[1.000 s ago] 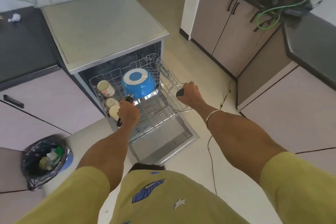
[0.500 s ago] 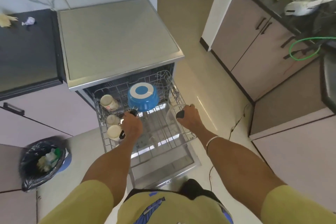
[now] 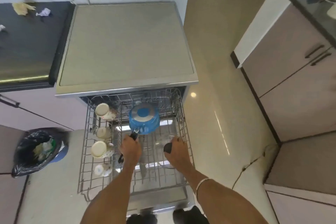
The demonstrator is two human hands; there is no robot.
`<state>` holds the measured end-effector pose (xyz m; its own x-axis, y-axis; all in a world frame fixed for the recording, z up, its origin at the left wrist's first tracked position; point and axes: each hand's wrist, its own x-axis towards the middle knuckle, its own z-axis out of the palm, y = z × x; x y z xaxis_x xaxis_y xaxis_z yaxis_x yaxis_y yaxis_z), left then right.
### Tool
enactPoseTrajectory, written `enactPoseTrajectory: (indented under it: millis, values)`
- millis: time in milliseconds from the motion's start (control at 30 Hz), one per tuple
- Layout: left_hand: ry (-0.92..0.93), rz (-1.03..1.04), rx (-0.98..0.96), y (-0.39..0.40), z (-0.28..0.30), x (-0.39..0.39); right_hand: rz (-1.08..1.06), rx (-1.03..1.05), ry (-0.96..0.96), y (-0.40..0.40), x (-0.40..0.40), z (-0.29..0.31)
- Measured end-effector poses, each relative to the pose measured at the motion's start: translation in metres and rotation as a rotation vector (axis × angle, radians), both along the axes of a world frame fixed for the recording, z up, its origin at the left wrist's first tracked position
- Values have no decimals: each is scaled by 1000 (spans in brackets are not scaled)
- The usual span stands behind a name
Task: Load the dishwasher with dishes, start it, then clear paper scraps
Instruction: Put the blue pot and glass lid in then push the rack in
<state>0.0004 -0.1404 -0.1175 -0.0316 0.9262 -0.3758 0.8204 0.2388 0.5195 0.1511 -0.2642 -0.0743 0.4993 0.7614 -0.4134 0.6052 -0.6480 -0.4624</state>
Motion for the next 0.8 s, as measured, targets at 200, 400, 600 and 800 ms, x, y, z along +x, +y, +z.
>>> enactPoseTrajectory:
  millis: [200,400,600,800]
  values:
    - [-26,35,-46,6,-51,21,54,-8,-4,-7,-1,-56]
    - [-6,-14,-8,16,-82,21,116,-9,1,-26,-14,-91]
    - [-80,-20,73,14,-123,3,103,-30,25,-42,-33,-110]
    - [85,-186,176,14,-126,3,128,-65,-4,-53,-41,-125]
